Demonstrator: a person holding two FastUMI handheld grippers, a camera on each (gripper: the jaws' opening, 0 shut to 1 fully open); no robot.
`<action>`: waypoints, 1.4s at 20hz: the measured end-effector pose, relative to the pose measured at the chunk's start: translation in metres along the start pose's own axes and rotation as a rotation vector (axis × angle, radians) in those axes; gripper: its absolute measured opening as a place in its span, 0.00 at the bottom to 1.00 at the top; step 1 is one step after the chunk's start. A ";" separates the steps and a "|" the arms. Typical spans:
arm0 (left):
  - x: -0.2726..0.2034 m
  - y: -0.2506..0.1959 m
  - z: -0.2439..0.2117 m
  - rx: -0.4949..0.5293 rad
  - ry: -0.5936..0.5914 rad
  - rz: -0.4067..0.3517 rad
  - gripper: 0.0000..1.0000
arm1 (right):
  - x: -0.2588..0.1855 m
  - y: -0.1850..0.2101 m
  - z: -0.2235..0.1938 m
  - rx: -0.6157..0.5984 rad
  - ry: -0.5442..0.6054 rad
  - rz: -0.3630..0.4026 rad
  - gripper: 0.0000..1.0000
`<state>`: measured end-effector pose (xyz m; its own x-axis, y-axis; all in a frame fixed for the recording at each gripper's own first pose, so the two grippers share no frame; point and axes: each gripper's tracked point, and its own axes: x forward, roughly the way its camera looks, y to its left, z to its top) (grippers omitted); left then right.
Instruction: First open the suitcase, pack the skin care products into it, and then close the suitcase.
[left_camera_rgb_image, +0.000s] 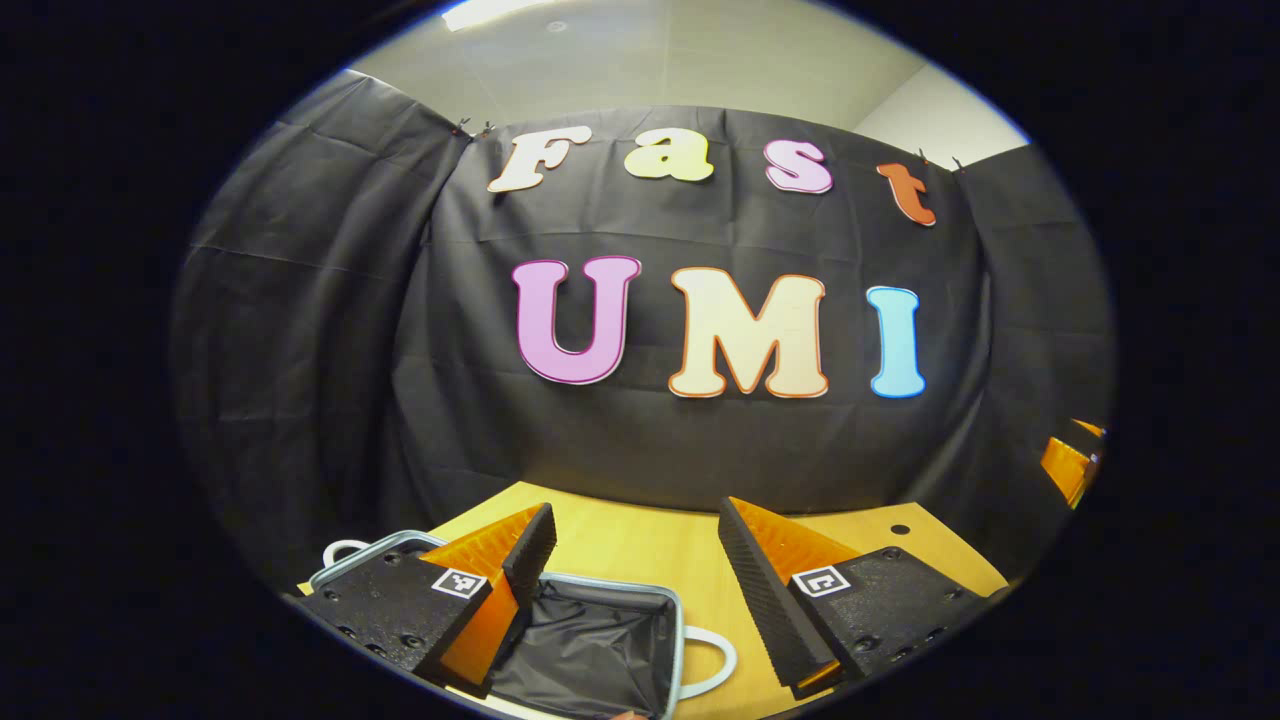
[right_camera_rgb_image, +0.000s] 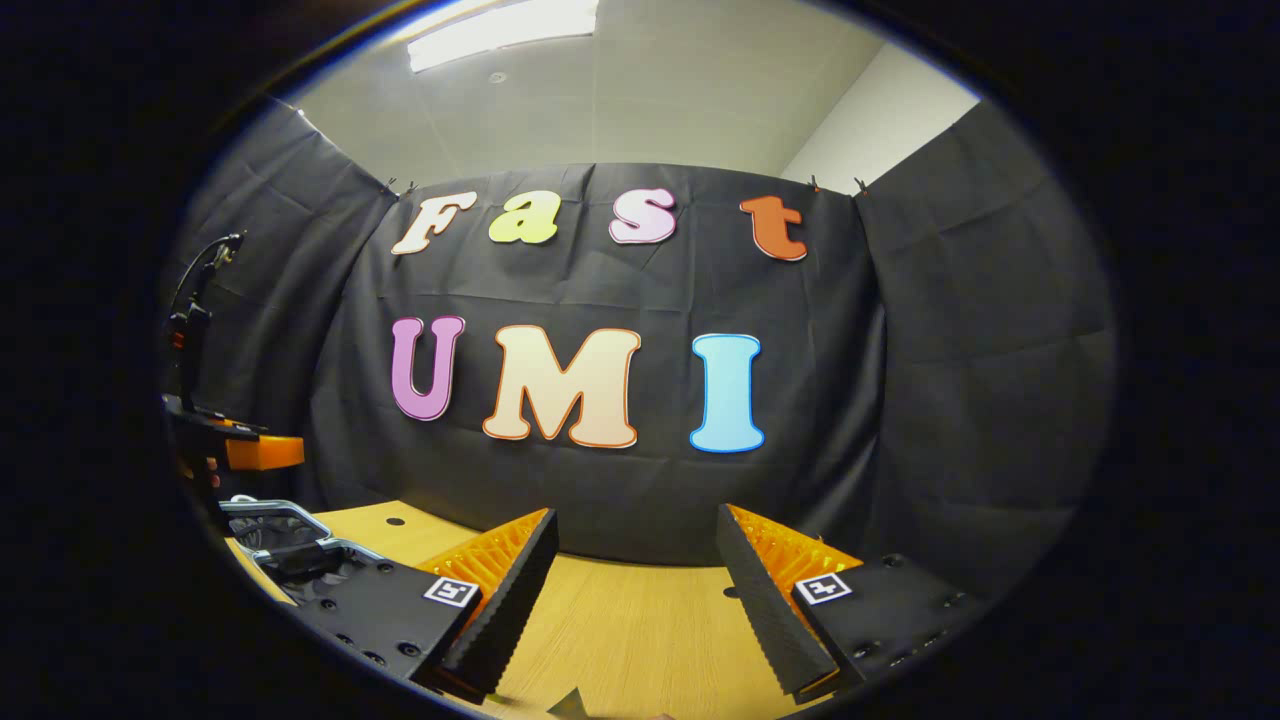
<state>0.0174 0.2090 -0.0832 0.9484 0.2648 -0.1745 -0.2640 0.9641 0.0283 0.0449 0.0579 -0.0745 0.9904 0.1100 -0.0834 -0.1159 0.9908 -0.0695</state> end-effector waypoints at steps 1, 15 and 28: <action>-0.003 -0.008 -0.005 -0.001 0.005 -0.009 0.95 | 0.000 -0.003 -0.002 0.009 0.006 0.004 0.96; -0.033 -0.147 -0.122 0.049 0.201 -0.231 0.95 | -0.016 -0.024 -0.011 0.002 0.033 0.079 0.99; -0.053 -0.207 -0.237 0.095 0.397 -0.341 0.93 | -0.027 -0.054 -0.026 -0.052 0.082 0.055 0.99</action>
<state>-0.0201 -0.0092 -0.3135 0.8331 -0.0734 -0.5482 0.0819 0.9966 -0.0090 0.0222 -0.0009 -0.0943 0.9732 0.1554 -0.1693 -0.1760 0.9778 -0.1139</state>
